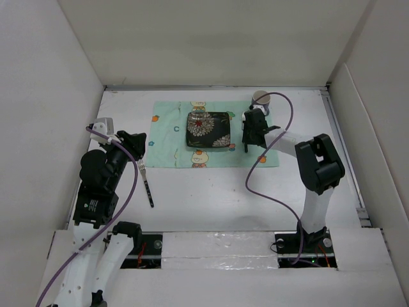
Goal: Set the dinner table for one person
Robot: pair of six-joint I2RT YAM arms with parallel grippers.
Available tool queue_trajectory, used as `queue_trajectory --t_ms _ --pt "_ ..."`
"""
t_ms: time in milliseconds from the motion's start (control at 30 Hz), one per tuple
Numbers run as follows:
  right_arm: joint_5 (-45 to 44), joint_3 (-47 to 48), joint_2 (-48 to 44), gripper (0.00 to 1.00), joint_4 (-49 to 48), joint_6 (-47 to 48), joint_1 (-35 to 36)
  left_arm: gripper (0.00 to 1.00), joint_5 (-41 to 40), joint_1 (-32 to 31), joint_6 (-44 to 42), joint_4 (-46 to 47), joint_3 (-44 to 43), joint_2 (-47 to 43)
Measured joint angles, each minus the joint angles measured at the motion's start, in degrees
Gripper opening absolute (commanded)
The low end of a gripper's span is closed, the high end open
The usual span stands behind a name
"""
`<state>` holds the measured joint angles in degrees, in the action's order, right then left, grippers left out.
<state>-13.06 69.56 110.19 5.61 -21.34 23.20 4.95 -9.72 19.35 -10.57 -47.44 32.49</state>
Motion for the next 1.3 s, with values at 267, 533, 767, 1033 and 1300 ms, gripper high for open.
queue_trajectory --t_ms 267,533,767,1033,1300 --pt "0.28 -1.68 -0.68 0.59 -0.61 -1.2 0.0 0.39 -1.66 0.0 0.24 -0.04 0.0 0.81" --pt "1.99 -7.82 -13.4 0.28 -1.55 -1.53 0.57 0.48 -7.56 0.0 2.43 -2.08 0.0 7.5" --pt "1.64 -21.7 -37.11 0.0 -8.0 -2.54 10.29 0.53 -14.03 0.0 11.21 -12.2 -0.15 16.09" --pt "1.38 -28.79 -48.94 0.28 -8.98 -2.78 14.27 0.55 -14.36 0.09 18.27 -26.29 -0.2 21.22" --pt "2.99 -30.95 -59.12 0.32 -9.27 -2.89 13.57 0.49 -10.75 0.09 21.29 -25.94 2.05 38.1"
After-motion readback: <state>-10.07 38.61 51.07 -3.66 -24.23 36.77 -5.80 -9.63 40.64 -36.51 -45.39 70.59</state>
